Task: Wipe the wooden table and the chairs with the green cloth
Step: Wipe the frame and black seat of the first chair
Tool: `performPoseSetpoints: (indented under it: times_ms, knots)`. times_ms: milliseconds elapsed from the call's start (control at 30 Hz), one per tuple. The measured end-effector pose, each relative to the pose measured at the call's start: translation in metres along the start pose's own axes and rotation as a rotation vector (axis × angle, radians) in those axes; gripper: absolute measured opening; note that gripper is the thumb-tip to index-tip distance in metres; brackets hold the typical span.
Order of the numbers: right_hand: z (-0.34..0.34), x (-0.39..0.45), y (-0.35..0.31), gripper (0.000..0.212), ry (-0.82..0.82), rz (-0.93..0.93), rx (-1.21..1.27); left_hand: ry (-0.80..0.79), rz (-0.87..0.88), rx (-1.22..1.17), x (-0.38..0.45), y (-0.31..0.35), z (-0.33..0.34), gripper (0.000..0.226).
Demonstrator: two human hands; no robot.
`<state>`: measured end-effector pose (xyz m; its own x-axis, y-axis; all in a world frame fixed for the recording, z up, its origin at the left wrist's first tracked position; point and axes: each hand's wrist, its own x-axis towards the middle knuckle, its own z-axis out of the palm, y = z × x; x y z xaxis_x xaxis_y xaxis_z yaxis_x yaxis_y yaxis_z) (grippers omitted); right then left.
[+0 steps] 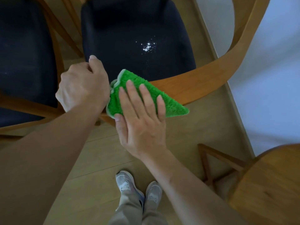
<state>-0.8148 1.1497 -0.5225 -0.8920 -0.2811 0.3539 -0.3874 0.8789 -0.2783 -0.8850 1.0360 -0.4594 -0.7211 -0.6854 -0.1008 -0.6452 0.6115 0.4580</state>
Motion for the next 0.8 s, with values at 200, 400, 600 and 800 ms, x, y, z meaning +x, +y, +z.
performPoseSetpoints:
  times_ms: [200,400,600,800]
  knots:
    - [-0.014,0.015,0.056,0.061,0.072,0.352,-0.029,0.023,0.006,-0.03,0.001,-0.003,0.002,0.057]
    - [-0.011,0.025,0.028,0.062,0.138,0.723,0.152,0.023,0.024,-0.003,-0.001,-0.002,0.002,0.055]
    - [0.002,-0.011,-0.058,0.06,-0.075,0.336,0.146,0.018,0.031,0.024,0.001,-0.002,0.002,0.056]
    - [-0.002,-0.015,0.017,0.061,0.055,0.276,0.195,0.009,0.049,0.022,0.001,-0.005,0.002,0.058]
